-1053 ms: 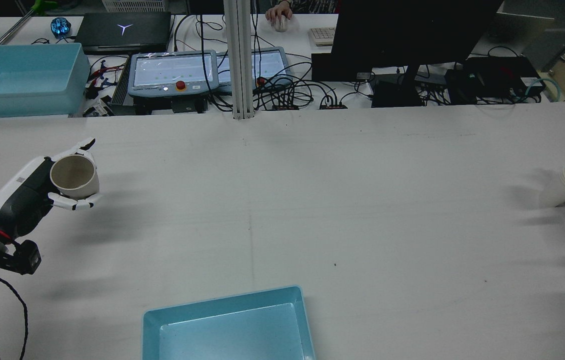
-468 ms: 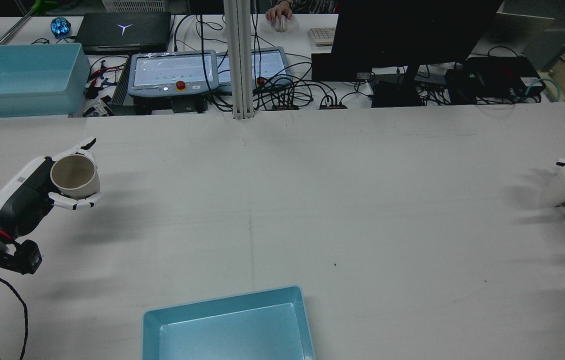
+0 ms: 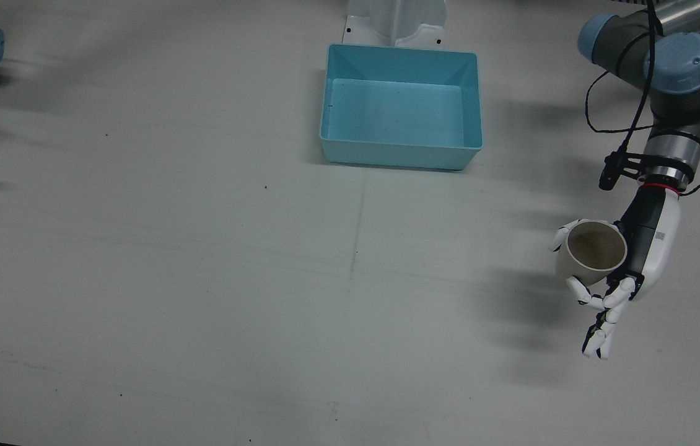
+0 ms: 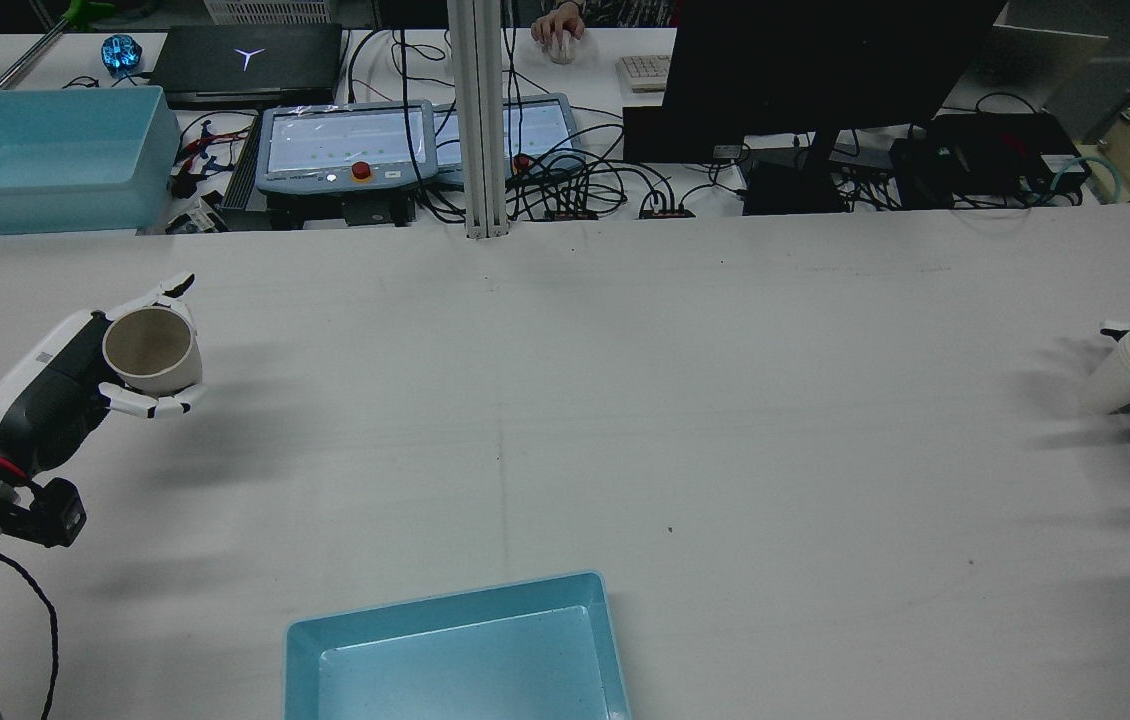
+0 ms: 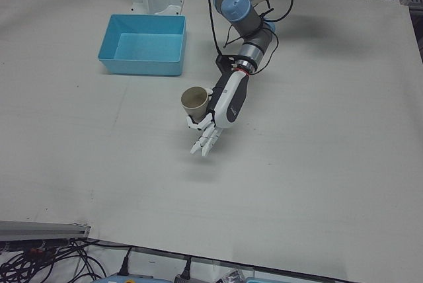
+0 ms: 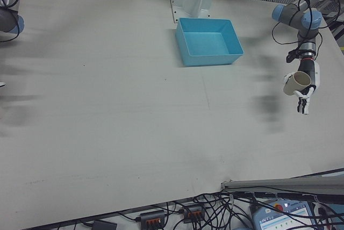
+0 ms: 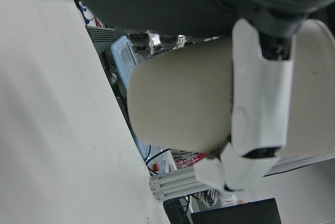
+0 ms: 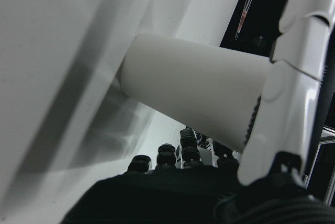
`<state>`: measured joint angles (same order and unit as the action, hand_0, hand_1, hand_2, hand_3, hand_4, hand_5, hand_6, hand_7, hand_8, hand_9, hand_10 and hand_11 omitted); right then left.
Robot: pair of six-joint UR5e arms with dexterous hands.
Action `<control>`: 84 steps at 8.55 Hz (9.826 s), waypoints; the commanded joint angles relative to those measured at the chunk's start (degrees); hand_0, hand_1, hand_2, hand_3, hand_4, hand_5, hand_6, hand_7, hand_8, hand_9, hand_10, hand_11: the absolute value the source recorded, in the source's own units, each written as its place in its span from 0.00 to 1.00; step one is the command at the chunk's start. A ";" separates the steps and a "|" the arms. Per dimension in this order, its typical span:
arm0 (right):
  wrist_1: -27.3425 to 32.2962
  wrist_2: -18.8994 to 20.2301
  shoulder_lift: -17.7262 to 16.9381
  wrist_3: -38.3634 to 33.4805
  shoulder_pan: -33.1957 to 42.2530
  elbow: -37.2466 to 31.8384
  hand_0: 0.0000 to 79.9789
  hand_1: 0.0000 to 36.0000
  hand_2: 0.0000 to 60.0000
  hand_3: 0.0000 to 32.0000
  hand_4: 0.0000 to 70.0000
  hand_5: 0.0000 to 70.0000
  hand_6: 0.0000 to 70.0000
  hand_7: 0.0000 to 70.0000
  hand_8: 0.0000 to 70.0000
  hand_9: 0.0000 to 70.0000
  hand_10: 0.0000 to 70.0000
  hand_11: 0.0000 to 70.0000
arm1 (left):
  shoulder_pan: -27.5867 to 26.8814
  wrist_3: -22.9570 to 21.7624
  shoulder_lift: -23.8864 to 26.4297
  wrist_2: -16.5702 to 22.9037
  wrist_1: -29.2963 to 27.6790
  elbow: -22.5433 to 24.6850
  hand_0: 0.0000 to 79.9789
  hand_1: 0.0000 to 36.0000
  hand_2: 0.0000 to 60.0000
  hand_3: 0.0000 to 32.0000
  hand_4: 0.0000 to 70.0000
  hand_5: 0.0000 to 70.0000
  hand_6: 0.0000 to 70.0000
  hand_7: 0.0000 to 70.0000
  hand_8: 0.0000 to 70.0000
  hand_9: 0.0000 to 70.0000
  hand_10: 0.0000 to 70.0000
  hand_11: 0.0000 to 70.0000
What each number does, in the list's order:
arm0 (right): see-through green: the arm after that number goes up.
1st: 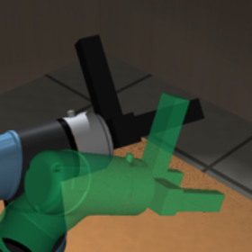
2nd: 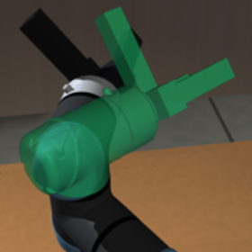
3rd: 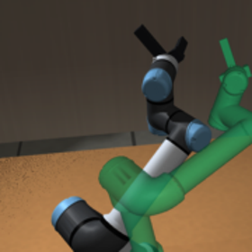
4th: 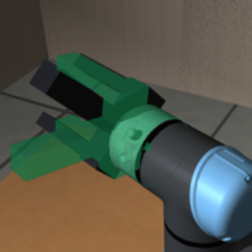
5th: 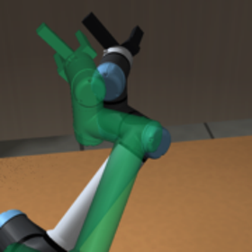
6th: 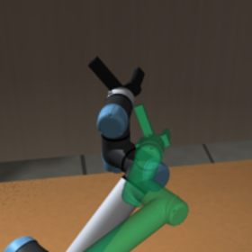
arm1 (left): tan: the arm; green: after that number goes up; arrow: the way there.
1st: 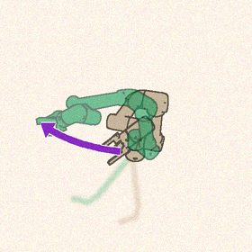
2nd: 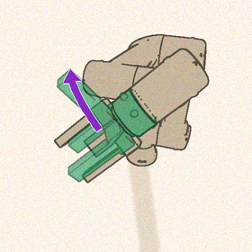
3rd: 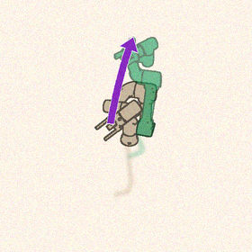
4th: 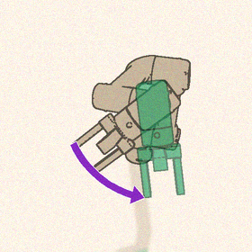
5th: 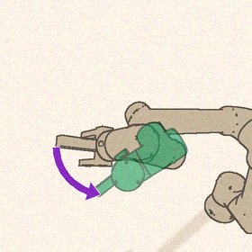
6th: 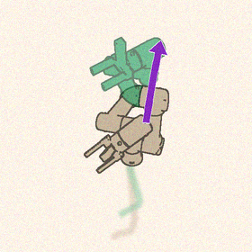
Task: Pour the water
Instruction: 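Reach the right hand to the other white paper cup and grasp it, then lift the cup with the right hand and bring it toward the left hand's cup, then tilt the right hand's cup over the left hand's cup to pour, then turn the right hand's cup upright and pull both hands apart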
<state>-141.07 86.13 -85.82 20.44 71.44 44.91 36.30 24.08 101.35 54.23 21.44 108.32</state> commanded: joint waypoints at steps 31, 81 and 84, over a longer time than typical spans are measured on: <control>-58.37 -10.07 4.42 -1.45 -9.72 55.94 1.00 0.71 0.03 0.00 1.00 0.59 0.29 0.29 0.16 0.13 0.11 0.17 | -7.73 1.23 13.78 0.44 2.99 -11.71 0.89 1.00 0.96 0.00 0.49 1.00 0.15 0.14 0.05 0.02 0.06 0.13; -130.87 -47.36 30.40 -18.51 -30.49 67.24 1.00 0.74 0.00 0.00 0.61 0.47 0.23 0.23 0.18 0.18 0.17 0.28 | -1.50 11.96 30.05 10.19 6.07 -14.98 0.98 1.00 0.93 0.00 0.51 1.00 0.17 0.16 0.07 0.04 0.06 0.13; -108.97 -47.73 15.99 -16.24 -30.41 73.62 1.00 0.70 0.00 0.00 0.74 0.52 0.28 0.27 0.19 0.19 0.16 0.26 | 3.32 11.87 30.05 13.09 5.81 -15.24 0.93 1.00 0.92 0.00 0.50 1.00 0.17 0.17 0.07 0.05 0.06 0.13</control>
<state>-265.93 38.69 -60.21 2.05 40.74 113.60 36.25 36.03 131.58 65.52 27.48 93.11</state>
